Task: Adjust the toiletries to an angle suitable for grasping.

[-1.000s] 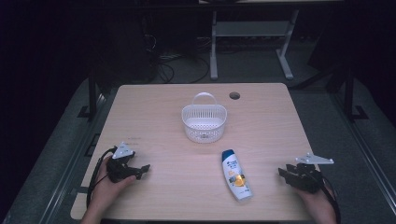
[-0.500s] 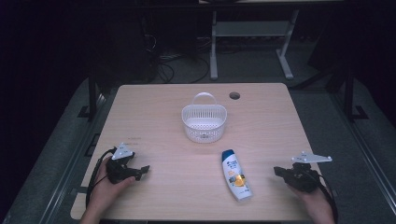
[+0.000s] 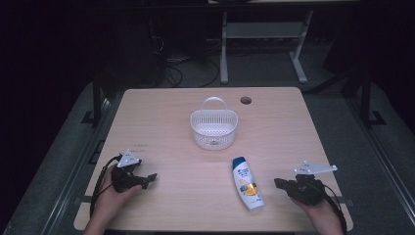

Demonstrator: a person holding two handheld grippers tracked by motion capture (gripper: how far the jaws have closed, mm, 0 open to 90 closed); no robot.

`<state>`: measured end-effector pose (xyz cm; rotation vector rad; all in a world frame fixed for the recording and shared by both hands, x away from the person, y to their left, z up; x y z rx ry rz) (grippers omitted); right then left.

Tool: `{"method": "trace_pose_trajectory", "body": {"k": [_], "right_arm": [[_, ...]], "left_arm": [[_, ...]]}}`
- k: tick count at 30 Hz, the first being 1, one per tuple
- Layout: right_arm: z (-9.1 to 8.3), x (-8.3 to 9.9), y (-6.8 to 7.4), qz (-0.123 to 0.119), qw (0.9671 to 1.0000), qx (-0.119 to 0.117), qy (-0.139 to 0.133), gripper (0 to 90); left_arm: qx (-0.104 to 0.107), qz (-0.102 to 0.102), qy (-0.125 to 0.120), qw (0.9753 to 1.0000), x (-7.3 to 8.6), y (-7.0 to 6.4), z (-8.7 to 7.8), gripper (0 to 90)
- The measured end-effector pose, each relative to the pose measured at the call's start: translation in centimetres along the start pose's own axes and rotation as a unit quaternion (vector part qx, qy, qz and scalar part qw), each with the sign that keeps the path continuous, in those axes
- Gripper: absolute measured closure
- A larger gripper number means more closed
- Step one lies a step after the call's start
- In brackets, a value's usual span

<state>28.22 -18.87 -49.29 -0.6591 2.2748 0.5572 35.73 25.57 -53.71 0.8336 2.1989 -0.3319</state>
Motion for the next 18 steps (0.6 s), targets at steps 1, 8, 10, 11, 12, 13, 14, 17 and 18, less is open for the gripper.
{"method": "trace_pose_trajectory", "body": {"k": [1,8,10,11,12,13,14,17,18], "right_arm": [[0.1,-0.1,0.3,-0.003,1.0000,-0.004,0.001,89.5],[0.7,-0.6,2.7,-0.018,0.9992,-0.034,0.001,89.5],[0.8,-0.8,3.5,-0.021,0.9988,-0.044,0.000,89.5],[0.9,-0.8,3.9,-0.027,0.9985,-0.049,-0.001,89.5],[1.0,-0.9,4.2,-0.028,0.9984,-0.050,0.003,89.6],[1.2,-0.9,4.6,-0.030,0.9981,-0.054,0.003,89.5],[1.3,-0.9,4.9,-0.032,0.9979,-0.056,0.005,89.5],[1.8,-0.9,5.8,-0.035,0.9973,-0.063,0.011,89.5],[1.9,-0.9,6.1,-0.036,0.9971,-0.066,0.012,89.6]], "left_arm": [[0.000,0.000,0.000,1.0000,0.0,0.0,0.0,13.7],[0.000,0.000,0.000,1.0000,0.0,0.0,0.0,13.7],[0.000,0.000,0.000,1.0000,0.0,0.0,0.0,13.7],[0.000,0.000,0.000,1.0000,0.0,0.0,0.0,13.7],[0.000,0.000,0.000,1.0000,0.0,0.0,0.0,13.7],[0.000,0.000,0.000,1.0000,0.0,0.0,0.0,13.7],[0.000,0.000,0.000,1.0000,0.0,0.0,0.0,13.7],[0.000,0.000,0.000,1.0000,0.0,0.0,0.0,13.7],[0.000,0.000,0.000,1.0000,0.0,0.0,0.0,13.7]]}}
Point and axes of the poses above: each handheld gripper's, and its own axes: z roughly forward along the jaws, x roughly out of its underside, y roughly to its left, the point moved 9 cm from there along z, roughly forward along the jaws, and after that the axes turned 1 degree about z, right-handed, at the moved point
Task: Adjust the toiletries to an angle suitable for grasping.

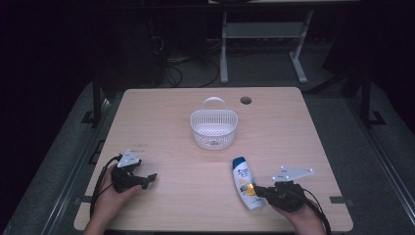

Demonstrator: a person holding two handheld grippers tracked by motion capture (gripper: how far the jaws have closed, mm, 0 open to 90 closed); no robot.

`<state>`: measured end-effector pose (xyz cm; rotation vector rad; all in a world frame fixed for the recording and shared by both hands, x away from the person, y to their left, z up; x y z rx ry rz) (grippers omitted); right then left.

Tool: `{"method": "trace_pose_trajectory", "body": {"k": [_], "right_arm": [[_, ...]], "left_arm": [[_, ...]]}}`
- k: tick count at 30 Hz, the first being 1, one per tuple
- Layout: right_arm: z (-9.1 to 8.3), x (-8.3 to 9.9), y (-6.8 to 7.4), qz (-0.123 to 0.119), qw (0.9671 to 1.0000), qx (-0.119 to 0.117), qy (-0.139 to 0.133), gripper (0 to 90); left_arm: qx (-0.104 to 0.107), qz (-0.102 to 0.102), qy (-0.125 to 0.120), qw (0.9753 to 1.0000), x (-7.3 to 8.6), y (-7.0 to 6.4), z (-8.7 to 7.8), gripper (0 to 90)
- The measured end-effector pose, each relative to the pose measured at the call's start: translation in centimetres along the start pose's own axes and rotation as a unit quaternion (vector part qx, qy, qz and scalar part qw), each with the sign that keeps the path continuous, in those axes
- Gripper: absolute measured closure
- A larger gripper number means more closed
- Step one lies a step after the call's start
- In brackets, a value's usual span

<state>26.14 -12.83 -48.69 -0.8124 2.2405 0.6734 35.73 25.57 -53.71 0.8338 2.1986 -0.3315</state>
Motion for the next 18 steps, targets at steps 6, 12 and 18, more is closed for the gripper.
{"method": "trace_pose_trajectory", "body": {"k": [6,12,18], "right_arm": [[1.0,0.1,1.0,-0.009,0.9999,-0.008,0.011,89.6],[1.9,0.3,1.7,-0.015,0.9996,-0.018,0.018,89.5],[2.5,0.6,2.1,-0.018,0.9992,-0.021,0.028,89.5]], "left_arm": [[0.000,0.000,0.000,1.0000,0.0,0.0,0.0,13.7],[0.000,0.000,0.000,1.0000,0.0,0.0,0.0,13.7],[0.000,0.000,0.000,1.0000,0.0,0.0,0.0,13.7]]}}
Point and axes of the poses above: each handheld gripper's, and its own axes: z roughly forward along the jaws, x roughly out of its underside, y roughly to its left, the point moved 9 cm from there along z, roughly forward along the jaws, and after that the axes turned 1 degree about z, right-handed, at the moved point
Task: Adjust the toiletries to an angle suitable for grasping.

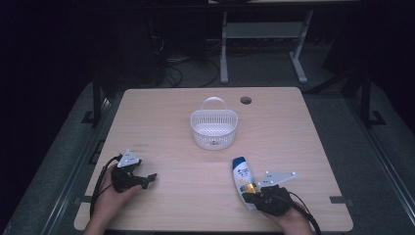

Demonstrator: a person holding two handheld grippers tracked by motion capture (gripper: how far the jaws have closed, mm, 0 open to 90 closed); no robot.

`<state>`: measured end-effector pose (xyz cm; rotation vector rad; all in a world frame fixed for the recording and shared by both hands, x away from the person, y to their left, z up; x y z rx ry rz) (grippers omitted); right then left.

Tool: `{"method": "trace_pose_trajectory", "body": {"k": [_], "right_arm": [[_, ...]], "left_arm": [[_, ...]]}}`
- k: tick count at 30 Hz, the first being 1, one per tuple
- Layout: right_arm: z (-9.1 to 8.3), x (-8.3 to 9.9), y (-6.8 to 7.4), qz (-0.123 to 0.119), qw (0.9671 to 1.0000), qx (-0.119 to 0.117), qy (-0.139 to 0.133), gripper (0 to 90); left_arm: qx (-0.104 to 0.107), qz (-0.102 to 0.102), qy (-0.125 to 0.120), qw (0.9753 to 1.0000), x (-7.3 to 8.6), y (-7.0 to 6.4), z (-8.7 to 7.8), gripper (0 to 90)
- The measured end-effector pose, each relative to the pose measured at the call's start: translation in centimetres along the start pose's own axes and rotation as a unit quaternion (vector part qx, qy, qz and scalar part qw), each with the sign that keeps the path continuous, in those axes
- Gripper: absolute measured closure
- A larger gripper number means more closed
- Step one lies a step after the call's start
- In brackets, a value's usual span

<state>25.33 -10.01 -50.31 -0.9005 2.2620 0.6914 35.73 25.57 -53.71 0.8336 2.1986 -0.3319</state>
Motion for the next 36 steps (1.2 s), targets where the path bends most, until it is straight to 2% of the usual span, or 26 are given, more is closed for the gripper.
{"method": "trace_pose_trajectory", "body": {"k": [13,26,36], "right_arm": [[0.8,0.5,0.6,-0.007,0.9998,-0.008,0.017,89.6],[0.6,1.1,-0.1,-0.016,0.9995,0.004,0.027,89.6],[0.0,1.5,-1.1,-0.010,0.9993,0.020,0.031,89.6]], "left_arm": [[0.000,0.000,0.000,1.0000,0.0,0.0,0.0,13.7],[0.000,0.000,0.000,1.0000,0.0,0.0,0.0,13.7],[0.000,0.000,0.000,1.0000,0.0,0.0,0.0,13.7]]}}
Point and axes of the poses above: each handheld gripper's, and its own axes: z roughly forward along the jaws, x roughly out of its underside, y roughly to its left, the point moved 9 cm from there along z, roughly forward along the jaws, and after that the axes turned 1 degree about z, right-handed, at the moved point
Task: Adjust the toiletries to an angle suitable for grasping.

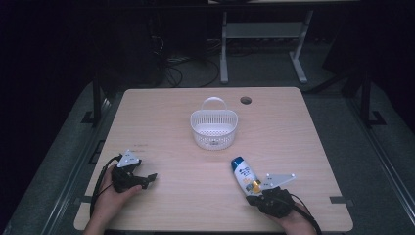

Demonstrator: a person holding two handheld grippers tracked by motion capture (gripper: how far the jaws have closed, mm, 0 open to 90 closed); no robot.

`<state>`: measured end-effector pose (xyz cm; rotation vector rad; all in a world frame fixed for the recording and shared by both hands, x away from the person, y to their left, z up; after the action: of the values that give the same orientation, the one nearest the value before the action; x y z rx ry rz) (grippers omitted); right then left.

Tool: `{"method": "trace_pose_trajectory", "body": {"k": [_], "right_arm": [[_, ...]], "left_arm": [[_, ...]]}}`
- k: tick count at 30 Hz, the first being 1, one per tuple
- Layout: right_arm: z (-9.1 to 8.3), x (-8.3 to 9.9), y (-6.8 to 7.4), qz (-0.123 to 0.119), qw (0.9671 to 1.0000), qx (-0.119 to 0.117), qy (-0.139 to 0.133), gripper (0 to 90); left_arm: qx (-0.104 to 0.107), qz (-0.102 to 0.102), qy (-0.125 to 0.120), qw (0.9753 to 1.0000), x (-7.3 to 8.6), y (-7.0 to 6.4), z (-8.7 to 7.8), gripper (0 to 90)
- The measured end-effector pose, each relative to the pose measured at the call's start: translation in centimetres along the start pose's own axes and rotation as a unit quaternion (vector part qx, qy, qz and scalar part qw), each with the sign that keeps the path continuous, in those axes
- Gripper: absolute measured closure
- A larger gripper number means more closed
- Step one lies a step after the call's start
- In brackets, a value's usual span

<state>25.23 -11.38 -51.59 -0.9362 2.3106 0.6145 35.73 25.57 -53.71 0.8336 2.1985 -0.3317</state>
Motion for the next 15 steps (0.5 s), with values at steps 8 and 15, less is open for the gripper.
{"method": "trace_pose_trajectory", "body": {"k": [8,15], "right_arm": [[-0.6,0.4,-1.1,0.010,0.9999,0.012,0.000,89.6],[-0.9,0.2,-1.1,0.017,0.9998,0.002,-0.012,88.7]], "left_arm": [[0.000,0.000,0.000,1.0000,0.0,0.0,0.0,13.7],[0.000,0.000,0.000,1.0000,0.0,0.0,0.0,13.7]]}}
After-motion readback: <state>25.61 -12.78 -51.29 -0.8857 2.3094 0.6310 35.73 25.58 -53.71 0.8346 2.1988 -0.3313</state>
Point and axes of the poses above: each handheld gripper's, and its own axes: z roughly forward along the jaws, x roughly out of its underside, y roughly to its left, the point moved 9 cm from there along z, roughly forward along the jaws, and after that the axes turned 1 degree about z, right-handed, at the moved point
